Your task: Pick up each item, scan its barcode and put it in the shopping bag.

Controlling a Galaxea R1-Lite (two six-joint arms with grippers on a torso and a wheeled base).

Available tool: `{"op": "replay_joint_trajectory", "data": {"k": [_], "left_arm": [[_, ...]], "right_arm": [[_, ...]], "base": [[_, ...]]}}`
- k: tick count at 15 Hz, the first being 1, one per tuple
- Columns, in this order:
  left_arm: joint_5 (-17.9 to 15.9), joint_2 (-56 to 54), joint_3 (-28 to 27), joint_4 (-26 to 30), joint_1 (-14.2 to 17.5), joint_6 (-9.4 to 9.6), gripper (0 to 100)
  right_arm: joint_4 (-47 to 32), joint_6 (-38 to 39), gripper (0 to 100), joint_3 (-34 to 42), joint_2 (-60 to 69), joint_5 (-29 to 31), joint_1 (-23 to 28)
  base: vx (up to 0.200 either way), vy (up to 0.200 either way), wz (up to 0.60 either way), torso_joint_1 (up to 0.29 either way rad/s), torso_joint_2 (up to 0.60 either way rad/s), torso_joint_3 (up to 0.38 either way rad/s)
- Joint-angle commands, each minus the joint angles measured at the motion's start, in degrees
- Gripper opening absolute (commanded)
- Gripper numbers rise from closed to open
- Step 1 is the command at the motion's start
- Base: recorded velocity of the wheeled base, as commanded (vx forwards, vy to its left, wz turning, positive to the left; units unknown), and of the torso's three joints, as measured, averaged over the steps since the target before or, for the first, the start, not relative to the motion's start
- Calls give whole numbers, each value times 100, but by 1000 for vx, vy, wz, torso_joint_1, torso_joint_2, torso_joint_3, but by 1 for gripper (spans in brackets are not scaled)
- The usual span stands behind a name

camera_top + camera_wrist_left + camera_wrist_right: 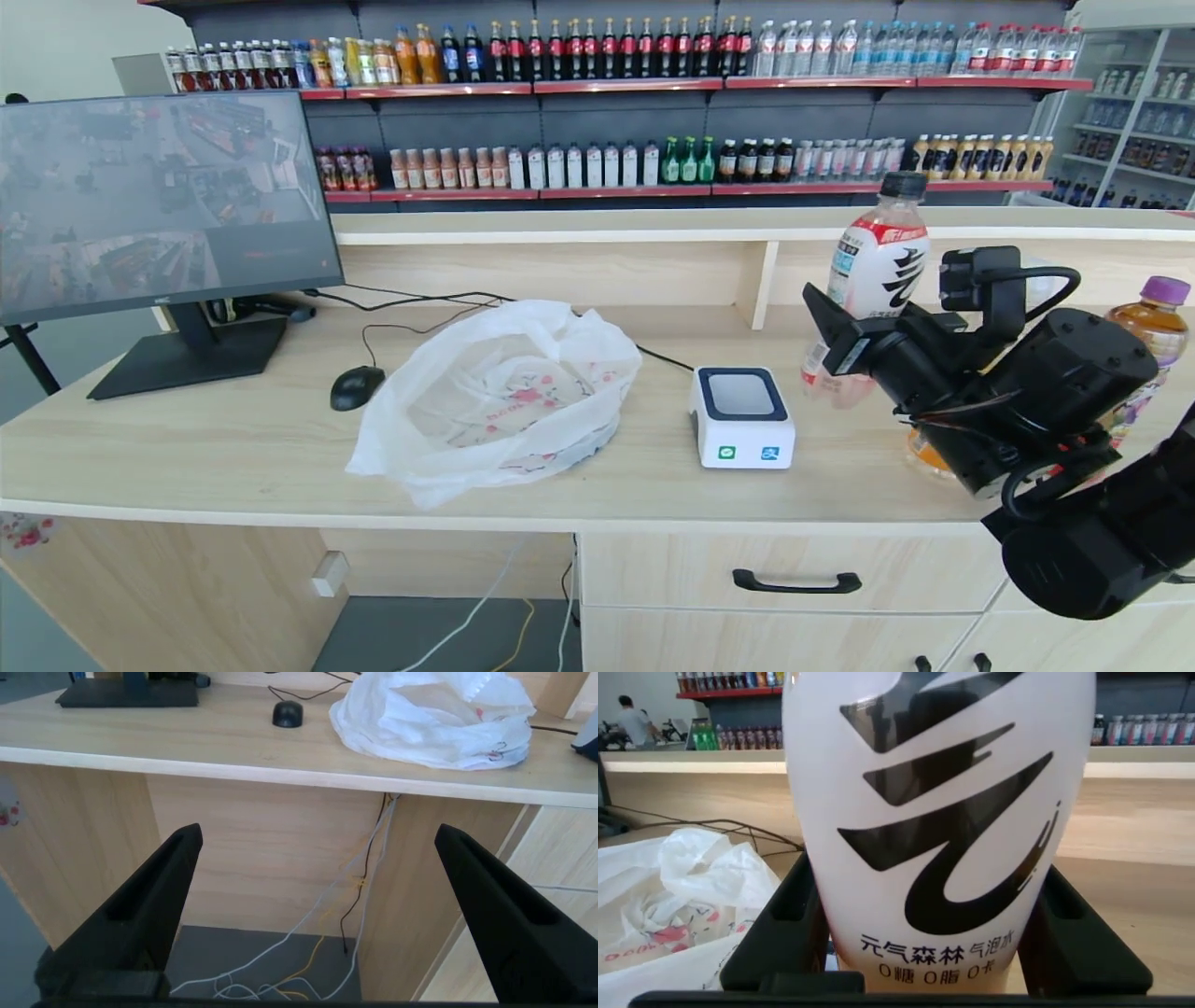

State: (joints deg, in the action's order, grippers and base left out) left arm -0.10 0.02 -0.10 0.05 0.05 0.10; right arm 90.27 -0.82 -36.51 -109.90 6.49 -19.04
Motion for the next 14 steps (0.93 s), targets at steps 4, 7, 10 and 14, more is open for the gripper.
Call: {"op": "replay_joint_trajectory", "data": {"k": [4, 7, 10, 14], "left_arm": [[1, -2, 1, 4, -5, -1, 100], [1, -2, 1, 4, 4, -10, 100], [1, -2, 1, 4, -5, -10, 100], [1, -2, 1, 4, -5, 8, 100]], "right_arm": [[-27, 3, 0, -128, -128, -7, 58], [-27, 3, 0, -128, -181, -7, 58], [-27, 3, 0, -137, -181, -7, 67], [-27, -33, 0, -322, -172, -7, 58]], "base": [[0, 200, 0, 10, 5, 2], [0, 200, 0, 4, 4, 4], [0, 200, 0, 6, 1, 2], [0, 50, 0, 1, 2, 1]]}}
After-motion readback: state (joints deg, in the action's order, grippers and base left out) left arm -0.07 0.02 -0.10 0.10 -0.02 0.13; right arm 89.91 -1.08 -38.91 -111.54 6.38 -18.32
